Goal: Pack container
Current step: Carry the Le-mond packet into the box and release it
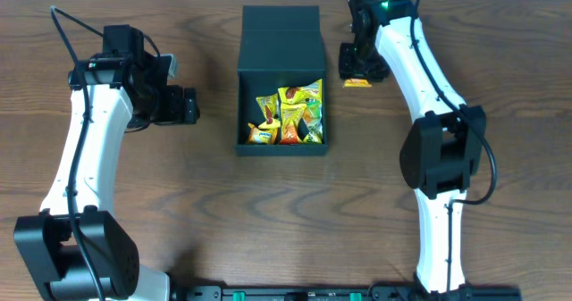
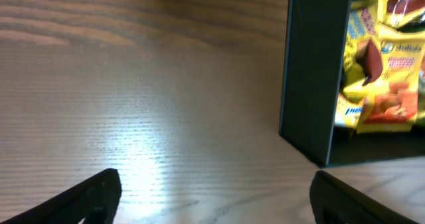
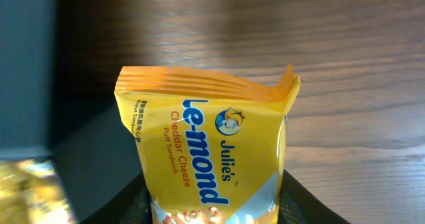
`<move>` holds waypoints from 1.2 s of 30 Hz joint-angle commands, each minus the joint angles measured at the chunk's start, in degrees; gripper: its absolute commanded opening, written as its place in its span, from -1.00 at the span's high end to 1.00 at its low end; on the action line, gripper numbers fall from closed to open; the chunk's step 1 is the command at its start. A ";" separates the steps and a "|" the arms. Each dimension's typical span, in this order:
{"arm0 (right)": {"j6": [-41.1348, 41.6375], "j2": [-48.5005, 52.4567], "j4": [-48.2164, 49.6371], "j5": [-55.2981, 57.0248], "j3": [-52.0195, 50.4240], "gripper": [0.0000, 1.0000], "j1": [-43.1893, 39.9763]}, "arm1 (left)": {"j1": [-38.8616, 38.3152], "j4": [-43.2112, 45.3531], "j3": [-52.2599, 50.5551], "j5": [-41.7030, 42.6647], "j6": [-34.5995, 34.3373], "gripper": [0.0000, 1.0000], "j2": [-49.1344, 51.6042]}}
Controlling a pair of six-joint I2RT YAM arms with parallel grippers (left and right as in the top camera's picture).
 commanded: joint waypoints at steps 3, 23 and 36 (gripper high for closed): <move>-0.85 -0.26 -0.59 -10.86 1.97 0.32 2.97 | 0.11 1.70 -0.17 -4.70 -5.64 -0.92 -0.55; -2.10 -0.26 2.71 -16.22 2.16 0.35 20.63 | 0.11 2.25 -0.17 -6.05 -6.60 -0.95 -0.55; 4.15 0.59 7.21 -14.27 -4.98 0.38 23.04 | 0.11 0.63 -0.17 -6.51 -6.16 -0.95 -0.55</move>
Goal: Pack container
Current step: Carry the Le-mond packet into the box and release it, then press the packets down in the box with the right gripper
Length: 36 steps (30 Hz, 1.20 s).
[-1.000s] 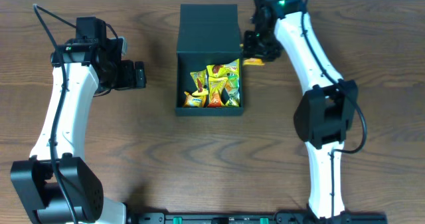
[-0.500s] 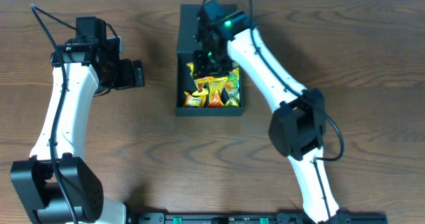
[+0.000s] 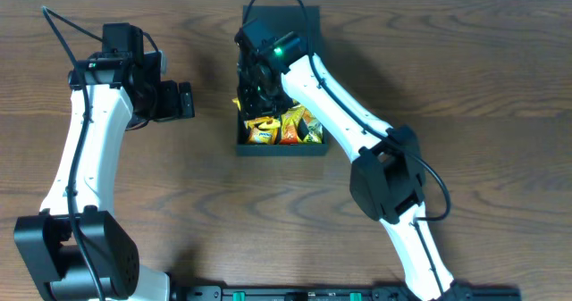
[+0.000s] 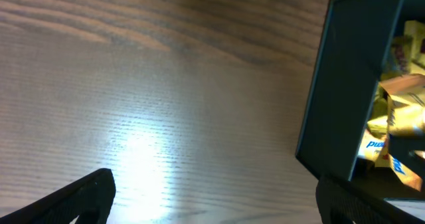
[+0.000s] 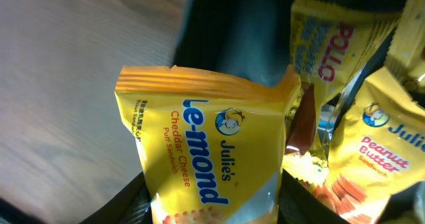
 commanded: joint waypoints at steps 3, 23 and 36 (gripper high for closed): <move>2.64 0.61 2.78 -0.83 -4.31 0.38 -0.11 | 0.09 -1.29 -0.17 -2.27 0.24 -0.95 -0.55; 10.56 4.48 10.62 0.37 -6.23 0.38 -0.33 | 0.09 -2.56 -0.17 -2.29 0.26 -0.95 -0.55; 9.16 4.52 15.93 6.10 -6.23 0.21 -0.81 | 0.09 -2.56 -0.17 -2.25 0.24 -0.95 -0.55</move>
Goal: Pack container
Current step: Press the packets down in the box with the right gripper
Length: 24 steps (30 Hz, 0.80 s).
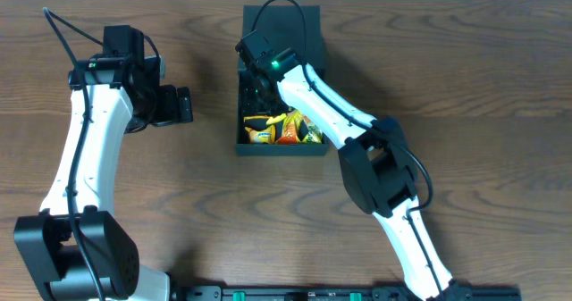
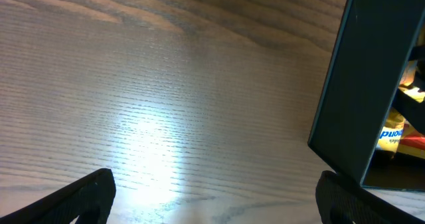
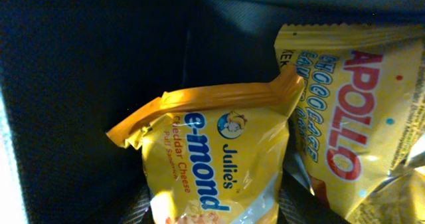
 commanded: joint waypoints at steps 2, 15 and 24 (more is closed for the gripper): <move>-0.44 0.46 0.55 1.60 -0.37 -0.27 -0.33 | 0.09 -0.24 -0.17 -0.42 0.22 -0.95 -0.55; -0.52 0.37 0.46 1.29 0.48 -0.75 -0.33 | 0.09 -0.59 -0.17 -0.42 0.24 -0.95 -0.55; -0.94 0.37 0.44 -0.42 0.85 0.07 -0.48 | 0.09 -0.48 -0.17 -0.42 0.22 -0.95 -0.55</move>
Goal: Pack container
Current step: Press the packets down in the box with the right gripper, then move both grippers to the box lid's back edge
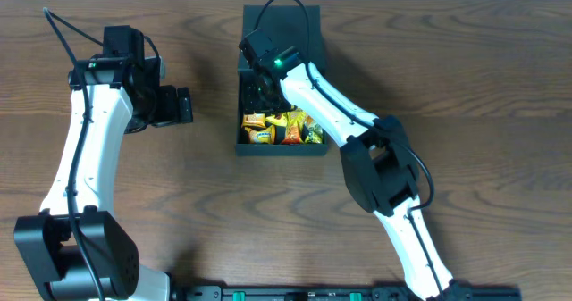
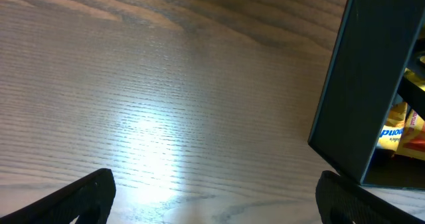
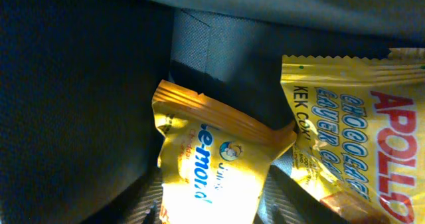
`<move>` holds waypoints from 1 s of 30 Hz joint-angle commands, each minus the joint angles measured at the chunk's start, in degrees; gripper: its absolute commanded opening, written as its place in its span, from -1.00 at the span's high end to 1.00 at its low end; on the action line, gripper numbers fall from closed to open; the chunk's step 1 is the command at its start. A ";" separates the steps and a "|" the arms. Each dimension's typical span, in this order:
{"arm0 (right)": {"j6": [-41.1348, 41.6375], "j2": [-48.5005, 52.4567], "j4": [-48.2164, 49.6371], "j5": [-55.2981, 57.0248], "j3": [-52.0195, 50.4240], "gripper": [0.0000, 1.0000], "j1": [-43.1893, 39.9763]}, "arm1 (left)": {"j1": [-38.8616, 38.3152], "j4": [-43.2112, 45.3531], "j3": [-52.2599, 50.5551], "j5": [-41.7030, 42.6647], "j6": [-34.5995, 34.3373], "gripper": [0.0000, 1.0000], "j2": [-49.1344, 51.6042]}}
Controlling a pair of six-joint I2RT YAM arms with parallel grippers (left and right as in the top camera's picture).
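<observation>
A dark open box (image 1: 243,144) stands mid-table with its lid (image 1: 281,29) folded back, and several yellow snack packets (image 1: 288,129) lie in its near end. My right gripper (image 1: 260,88) reaches down inside the box's far left part. In the right wrist view my right gripper (image 3: 212,207) is shut on a yellow Le-mond packet (image 3: 216,161), which is tilted against the dark box floor, beside an Apollo packet (image 3: 355,134). My left gripper (image 1: 183,104) stays open over bare table left of the box (image 2: 362,84); it (image 2: 212,197) holds nothing.
Dark wooden table (image 1: 500,113) all round the box. My right arm (image 1: 340,113) crosses over the box's right wall. The table's far edge runs along the top of the overhead view.
The Le-mond packet has tilted and looks narrower between my right fingers, deeper against the box floor. My right gripper has shifted slightly toward the box's far end. The left arm has not moved.
My right gripper held the Le-mond packet over the table right of the box. Then it was above the box's left edge with the packet. Then it was down inside the box beside the Apollo packet, where it remains. My left gripper stayed open left of the box.
</observation>
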 commanded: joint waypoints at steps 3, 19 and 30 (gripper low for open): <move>-0.83 0.37 -0.48 -1.16 1.51 0.09 0.02 | 0.09 -0.02 -0.17 -0.39 0.22 -0.95 -0.55; -3.15 0.26 -14.38 -1.22 18.14 0.53 -5.35 | -2.49 10.54 -0.20 11.50 -7.06 -0.66 1.79; -9.90 0.26 -17.49 -15.19 23.52 0.97 -20.72 | -2.49 28.20 -0.20 34.71 -15.98 0.27 16.24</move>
